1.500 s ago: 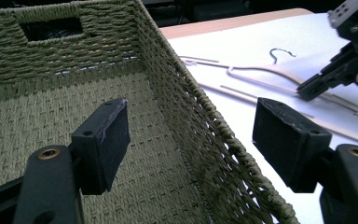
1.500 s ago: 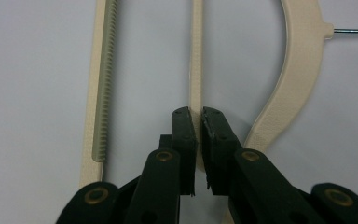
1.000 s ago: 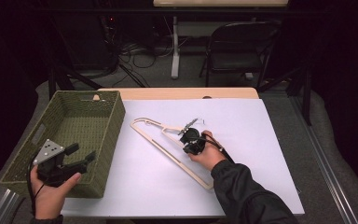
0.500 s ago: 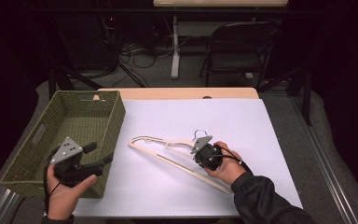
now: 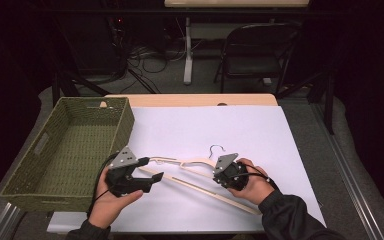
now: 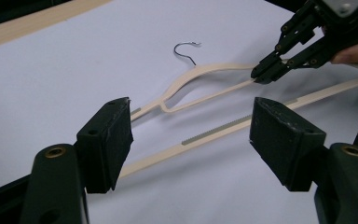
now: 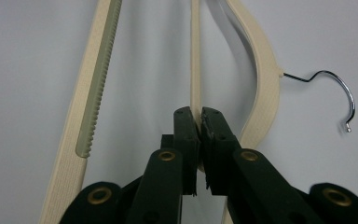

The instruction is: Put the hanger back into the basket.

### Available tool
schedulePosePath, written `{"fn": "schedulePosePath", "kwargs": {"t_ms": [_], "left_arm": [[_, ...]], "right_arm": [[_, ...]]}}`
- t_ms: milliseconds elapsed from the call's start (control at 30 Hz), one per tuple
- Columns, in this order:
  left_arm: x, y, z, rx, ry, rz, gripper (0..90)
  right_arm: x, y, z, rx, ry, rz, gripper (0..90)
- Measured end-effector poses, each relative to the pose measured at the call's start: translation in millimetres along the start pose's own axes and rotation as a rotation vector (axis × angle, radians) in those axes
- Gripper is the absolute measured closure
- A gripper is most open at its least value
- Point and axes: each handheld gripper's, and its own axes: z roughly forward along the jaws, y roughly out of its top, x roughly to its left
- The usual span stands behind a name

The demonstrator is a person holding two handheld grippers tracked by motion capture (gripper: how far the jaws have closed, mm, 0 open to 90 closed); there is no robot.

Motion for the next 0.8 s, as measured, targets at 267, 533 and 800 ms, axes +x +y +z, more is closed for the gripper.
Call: {"fn": "schedulePosePath", "kwargs": {"t_ms": [267,533,800], "left_arm": [[-1.0,5.3,26.0,0.024,-0.036,0.018,30.9],[-0.5,5.8,31.0,0.024,-0.053,0.013,31.1],[0.9,2.4,28.0,0.026,-0.045,0.008,31.1]], "right_arm": [[1.0,-5.4,-3.6,0.000,0.045,-0.005,85.2],[3.9,-15.1,-1.1,0.024,0.115,-0.026,84.9],[1.7,-18.7,4.4,0.080,0.167,-0.016,84.4]]}}
